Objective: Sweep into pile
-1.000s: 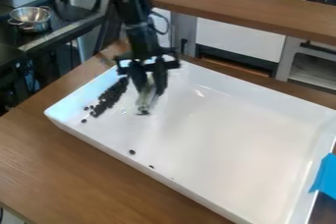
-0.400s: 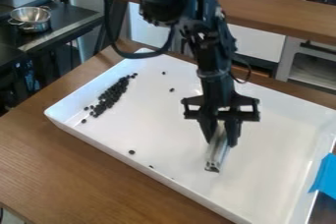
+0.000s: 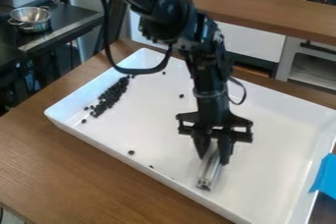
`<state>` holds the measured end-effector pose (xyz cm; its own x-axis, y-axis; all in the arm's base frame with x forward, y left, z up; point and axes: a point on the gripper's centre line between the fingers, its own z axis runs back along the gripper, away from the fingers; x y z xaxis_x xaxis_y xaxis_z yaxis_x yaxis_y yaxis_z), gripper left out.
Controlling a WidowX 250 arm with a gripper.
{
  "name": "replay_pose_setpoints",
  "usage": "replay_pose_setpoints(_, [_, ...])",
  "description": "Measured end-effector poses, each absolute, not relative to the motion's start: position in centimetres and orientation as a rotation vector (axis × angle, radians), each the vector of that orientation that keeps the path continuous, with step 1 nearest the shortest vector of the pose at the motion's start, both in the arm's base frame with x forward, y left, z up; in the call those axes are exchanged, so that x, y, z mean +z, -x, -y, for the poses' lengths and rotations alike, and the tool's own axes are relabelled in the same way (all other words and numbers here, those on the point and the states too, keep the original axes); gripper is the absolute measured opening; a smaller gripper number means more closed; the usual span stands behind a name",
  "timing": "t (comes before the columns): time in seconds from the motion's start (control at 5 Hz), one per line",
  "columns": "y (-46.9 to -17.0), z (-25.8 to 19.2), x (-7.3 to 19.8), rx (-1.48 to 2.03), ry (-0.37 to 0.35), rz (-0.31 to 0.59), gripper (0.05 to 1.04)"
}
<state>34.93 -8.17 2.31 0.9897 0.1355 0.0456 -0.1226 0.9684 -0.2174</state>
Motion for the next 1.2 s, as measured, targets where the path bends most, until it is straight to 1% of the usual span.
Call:
replay_pose_setpoints(0.2, [-34.1,7.7,1.8,0.117,0.208,0.058,0.380])
replay_pose_setpoints(0.4, [-33.2,6.6,1.8,0.107,0.202,0.063,0.380])
replay_pose_setpoints(0.6, [-33.1,5.3,1.8,0.097,0.174,0.072,0.379])
replay_pose_setpoints(0.8, [-33.9,2.3,1.8,0.086,0.080,0.121,0.379])
replay_pose_setpoints(1.0, [-34.4,-0.8,1.9,0.068,-0.042,0.148,0.380])
replay_pose_setpoints(1.2, [-34.9,-2.7,1.9,0.036,-0.130,0.163,0.380])
